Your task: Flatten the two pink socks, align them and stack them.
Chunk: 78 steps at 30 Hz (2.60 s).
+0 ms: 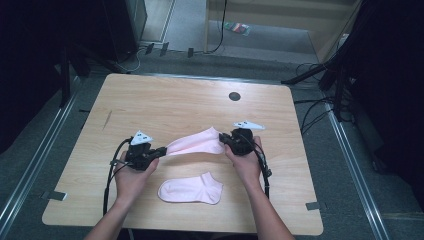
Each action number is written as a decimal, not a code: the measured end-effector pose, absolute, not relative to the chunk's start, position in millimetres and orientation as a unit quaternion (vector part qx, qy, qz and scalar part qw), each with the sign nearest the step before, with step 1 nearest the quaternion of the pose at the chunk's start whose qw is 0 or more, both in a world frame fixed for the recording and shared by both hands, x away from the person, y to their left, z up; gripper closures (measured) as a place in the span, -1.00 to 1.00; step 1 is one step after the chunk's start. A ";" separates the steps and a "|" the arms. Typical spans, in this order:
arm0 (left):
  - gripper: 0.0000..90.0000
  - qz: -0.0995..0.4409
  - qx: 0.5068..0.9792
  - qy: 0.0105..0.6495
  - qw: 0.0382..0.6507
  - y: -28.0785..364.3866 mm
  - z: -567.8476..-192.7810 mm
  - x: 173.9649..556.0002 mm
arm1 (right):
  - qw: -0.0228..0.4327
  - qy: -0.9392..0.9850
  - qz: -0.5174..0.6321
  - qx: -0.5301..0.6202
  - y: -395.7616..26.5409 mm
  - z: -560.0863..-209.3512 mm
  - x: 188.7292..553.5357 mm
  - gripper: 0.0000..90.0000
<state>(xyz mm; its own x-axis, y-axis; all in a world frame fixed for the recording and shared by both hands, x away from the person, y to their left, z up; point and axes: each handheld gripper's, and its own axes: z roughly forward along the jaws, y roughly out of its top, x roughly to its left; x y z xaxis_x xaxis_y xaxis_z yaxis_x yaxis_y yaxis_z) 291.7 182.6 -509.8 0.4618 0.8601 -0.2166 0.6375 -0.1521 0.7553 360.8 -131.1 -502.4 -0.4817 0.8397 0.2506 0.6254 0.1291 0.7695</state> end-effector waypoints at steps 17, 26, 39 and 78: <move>1.00 0.076 0.754 0.462 0.460 199.6 -506.0 215.2 | 0.071 0.741 0.452 0.492 -149.7 -495.1 256.8 0.91; 1.00 0.061 0.762 0.451 0.460 201.7 -516.1 196.9 | 0.060 0.755 0.441 0.482 -145.3 -503.1 234.4 0.91; 1.00 0.049 0.784 0.448 0.428 195.8 -529.3 197.7 | 0.050 0.765 0.420 0.485 -133.9 -522.7 232.2 0.89; 0.36 0.108 0.844 0.325 0.412 187.2 -551.3 197.0 | 0.076 0.786 0.402 0.463 -116.2 -547.1 226.6 0.99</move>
